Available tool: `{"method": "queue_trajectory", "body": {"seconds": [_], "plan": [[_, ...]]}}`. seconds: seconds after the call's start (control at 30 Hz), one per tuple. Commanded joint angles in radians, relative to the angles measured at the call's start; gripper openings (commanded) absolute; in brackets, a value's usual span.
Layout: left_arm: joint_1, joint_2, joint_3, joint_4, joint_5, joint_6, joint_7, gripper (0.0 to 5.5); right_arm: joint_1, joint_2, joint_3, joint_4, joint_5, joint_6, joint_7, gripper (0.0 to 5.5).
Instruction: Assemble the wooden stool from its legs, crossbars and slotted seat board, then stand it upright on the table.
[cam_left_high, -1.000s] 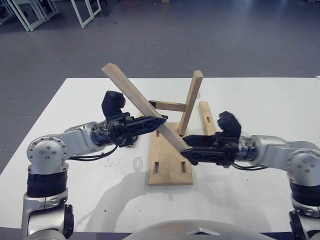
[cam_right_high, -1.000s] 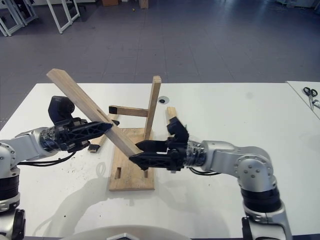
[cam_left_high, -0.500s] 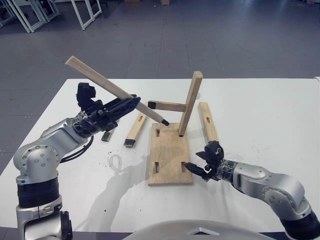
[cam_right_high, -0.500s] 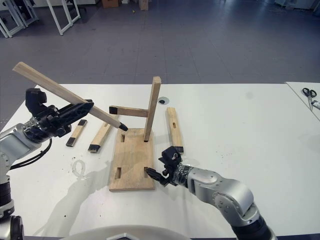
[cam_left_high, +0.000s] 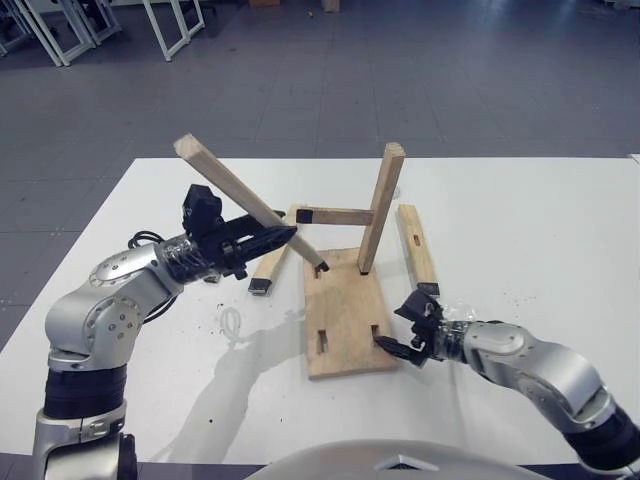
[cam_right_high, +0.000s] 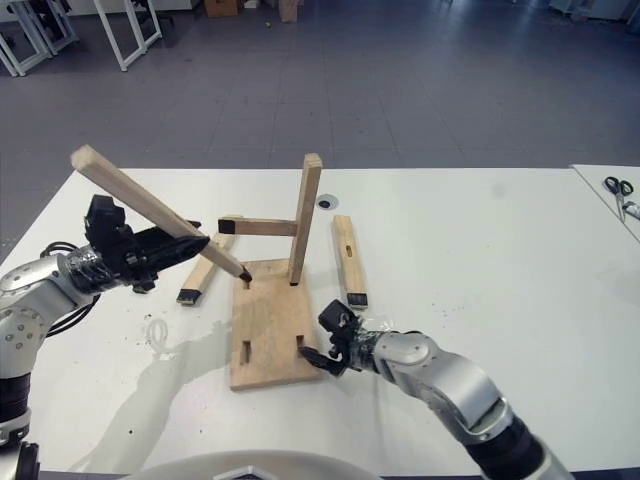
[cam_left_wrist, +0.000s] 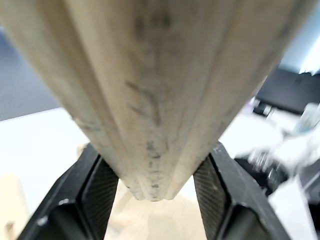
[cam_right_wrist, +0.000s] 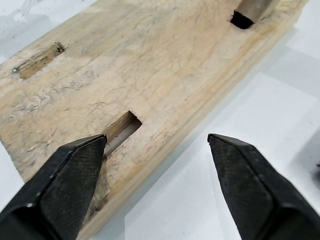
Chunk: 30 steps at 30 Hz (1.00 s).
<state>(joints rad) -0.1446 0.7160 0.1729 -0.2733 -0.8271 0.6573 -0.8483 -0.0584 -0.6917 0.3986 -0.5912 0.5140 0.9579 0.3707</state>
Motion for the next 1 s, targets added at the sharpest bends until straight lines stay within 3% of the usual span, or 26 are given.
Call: {"method": "queue_trajectory", "body": {"seconds": [0.03,0.17,0.33,0.63,1.0], "plan": [[0.02,0.045,-0.037,0.056,0.101,-0.063,-0.079,2.05,0.009,-0.17,-0.002,0.074,-0.067,-0.046,0.156,3.71],[0.018,0.02,-0.082,0.076,0.148,-0.088,-0.113,2.05,-0.035,-0.225,-0.002,0.147,-0.121,-0.13,0.27,3.71],[0.056,-0.037,-0.104,0.03,0.123,-0.089,-0.128,2.05,-0.04,-0.201,-0.001,0.163,-0.155,-0.152,0.306,3.71],[0.101,-0.077,-0.177,0.132,0.268,-0.218,-0.145,2.05,-0.048,-0.183,-0.013,0.17,-0.186,-0.155,0.334,3.71],[0.055,-0.001,-0.164,0.212,0.284,-0.252,-0.201,2.05,-0.034,-0.171,-0.019,0.165,-0.22,-0.16,0.34,3.71]]}}
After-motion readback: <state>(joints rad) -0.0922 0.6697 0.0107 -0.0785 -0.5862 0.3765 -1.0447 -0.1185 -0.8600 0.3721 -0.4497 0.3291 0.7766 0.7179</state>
